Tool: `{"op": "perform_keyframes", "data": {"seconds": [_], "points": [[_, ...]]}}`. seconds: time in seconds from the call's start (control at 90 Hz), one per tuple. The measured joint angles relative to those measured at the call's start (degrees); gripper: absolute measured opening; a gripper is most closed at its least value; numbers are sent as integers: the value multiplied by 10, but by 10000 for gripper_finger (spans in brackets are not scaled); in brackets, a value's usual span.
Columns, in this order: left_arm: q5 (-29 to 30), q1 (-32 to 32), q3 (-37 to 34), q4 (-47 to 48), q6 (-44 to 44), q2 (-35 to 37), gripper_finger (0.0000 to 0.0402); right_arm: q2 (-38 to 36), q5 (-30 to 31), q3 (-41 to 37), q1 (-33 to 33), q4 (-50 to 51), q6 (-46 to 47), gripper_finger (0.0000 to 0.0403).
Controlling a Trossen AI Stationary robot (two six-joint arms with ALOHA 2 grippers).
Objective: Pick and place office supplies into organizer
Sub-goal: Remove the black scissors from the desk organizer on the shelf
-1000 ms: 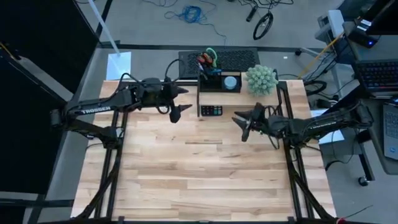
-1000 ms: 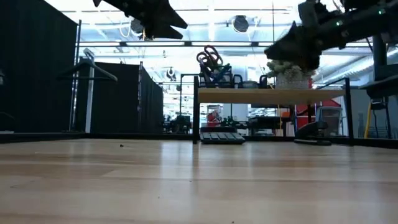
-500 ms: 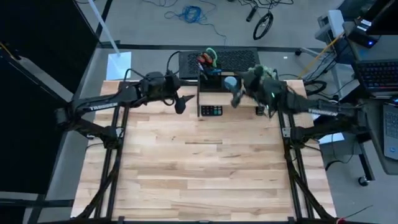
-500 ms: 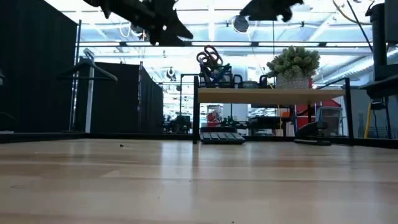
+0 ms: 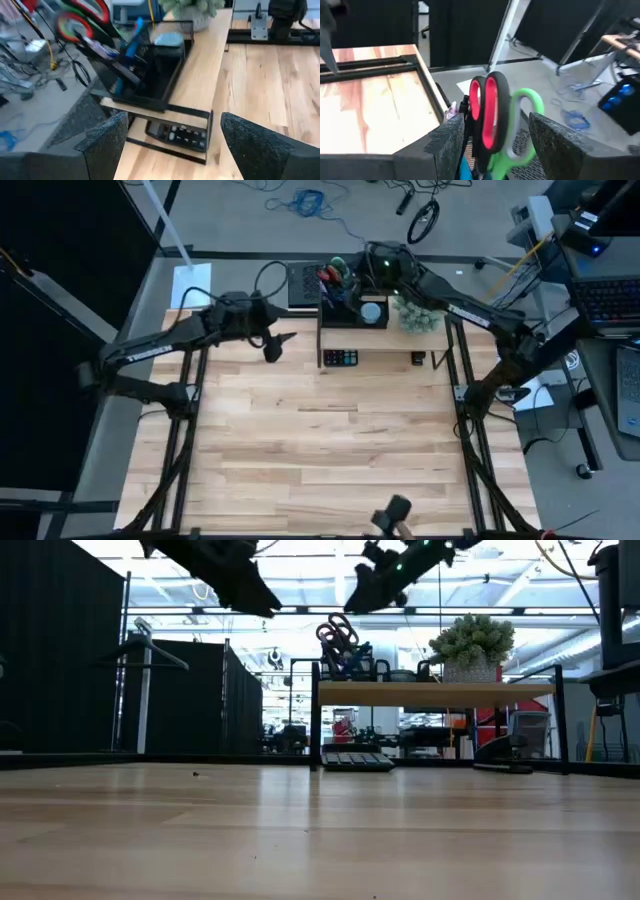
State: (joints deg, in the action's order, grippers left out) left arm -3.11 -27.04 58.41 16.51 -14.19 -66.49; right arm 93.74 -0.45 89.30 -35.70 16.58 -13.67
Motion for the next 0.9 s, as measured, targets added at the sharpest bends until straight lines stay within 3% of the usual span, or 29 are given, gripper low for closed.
{"op": "perform_keyframes", "data": {"seconds": [0.356,0.5,0.711,0.9], "points": [[2,-24,0,14,-31,17,309,33,-12,2,-2,-18,-11,194],[2,-26,0,18,-32,17,309,35,-12,2,-2,-17,-15,141],[2,-26,0,18,-32,17,309,35,-14,2,-3,-18,-21,21],[3,-26,0,16,-31,17,309,30,-8,2,-3,-37,-19,20]]}}
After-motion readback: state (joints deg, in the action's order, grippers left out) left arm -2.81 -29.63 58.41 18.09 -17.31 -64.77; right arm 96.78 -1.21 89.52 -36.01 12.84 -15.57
